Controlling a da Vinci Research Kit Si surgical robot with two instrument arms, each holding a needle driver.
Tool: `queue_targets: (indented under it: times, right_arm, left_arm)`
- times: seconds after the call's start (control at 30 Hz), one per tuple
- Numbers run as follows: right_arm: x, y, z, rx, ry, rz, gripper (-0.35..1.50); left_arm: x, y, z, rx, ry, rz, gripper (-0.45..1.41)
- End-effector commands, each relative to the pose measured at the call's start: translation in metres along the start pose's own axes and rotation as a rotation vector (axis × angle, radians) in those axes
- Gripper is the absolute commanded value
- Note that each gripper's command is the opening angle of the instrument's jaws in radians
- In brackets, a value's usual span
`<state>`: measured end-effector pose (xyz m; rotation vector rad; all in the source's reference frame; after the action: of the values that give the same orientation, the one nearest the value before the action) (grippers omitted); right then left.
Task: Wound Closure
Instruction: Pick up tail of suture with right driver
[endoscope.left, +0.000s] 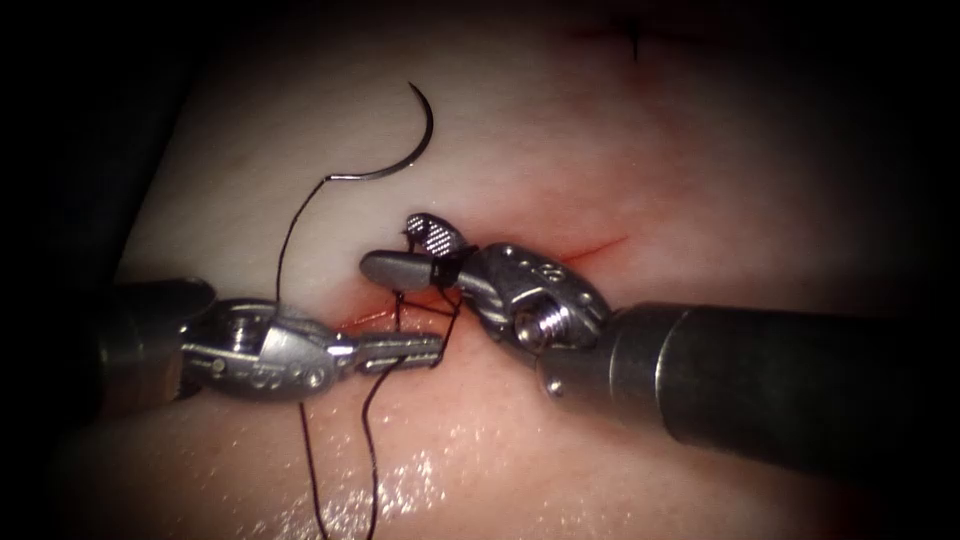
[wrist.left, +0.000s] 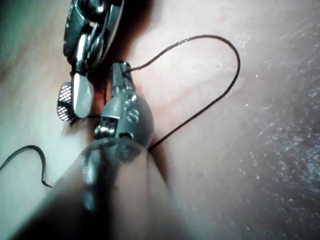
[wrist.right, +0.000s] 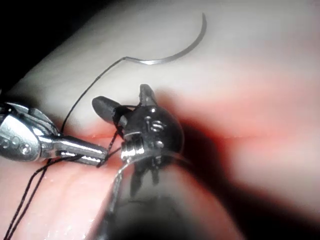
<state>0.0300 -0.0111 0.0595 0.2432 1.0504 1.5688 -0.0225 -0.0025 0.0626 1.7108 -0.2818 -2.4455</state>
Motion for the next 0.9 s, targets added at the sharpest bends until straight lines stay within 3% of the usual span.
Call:
queue_targets:
  times: [0.03, 0.33, 0.63, 0.67, 0.83, 0.87, 0.9]
  right_arm:
    - [-0.0006, -0.0004, 0.0005, -0.010, -0.005, 0.054, 1.13]
    - [-0.0016, -0.0006, 0.0018, -0.023, -0.078, 0.277, 1.08]
    - [-0.0025, 0.0001, 0.0018, -0.035, -0.126, 0.317, 1.08]
    - [-0.0027, -0.0002, 0.0016, -0.029, -0.142, 0.322, 0.99]
    - [-0.0030, -0.0007, 0.0012, -0.025, -0.149, 0.321, 0.91]
    - [-0.0030, -0.0007, 0.0011, -0.025, -0.149, 0.321, 0.79]
    - [-0.0030, -0.0007, 0.0011, -0.025, -0.149, 0.321, 0.56]
  left_arm:
    - [-0.0004, 0.0000, 0.0007, 0.002, 0.002, -0.001, -0.45]
    - [-0.0004, 0.0002, 0.0008, -0.004, 0.002, 0.001, -0.45]
    - [-0.0003, 0.0005, 0.0007, -0.007, 0.003, 0.004, -0.45]
    - [-0.0003, 0.0005, 0.0007, -0.008, 0.004, 0.005, -0.45]
    - [-0.0003, 0.0006, 0.0004, -0.012, 0.005, 0.005, -0.45]
    - [-0.0003, 0.0006, 0.0004, -0.013, 0.005, 0.006, -0.45]
    - [-0.0003, 0.0006, 0.0004, -0.013, 0.005, 0.006, -0.45]
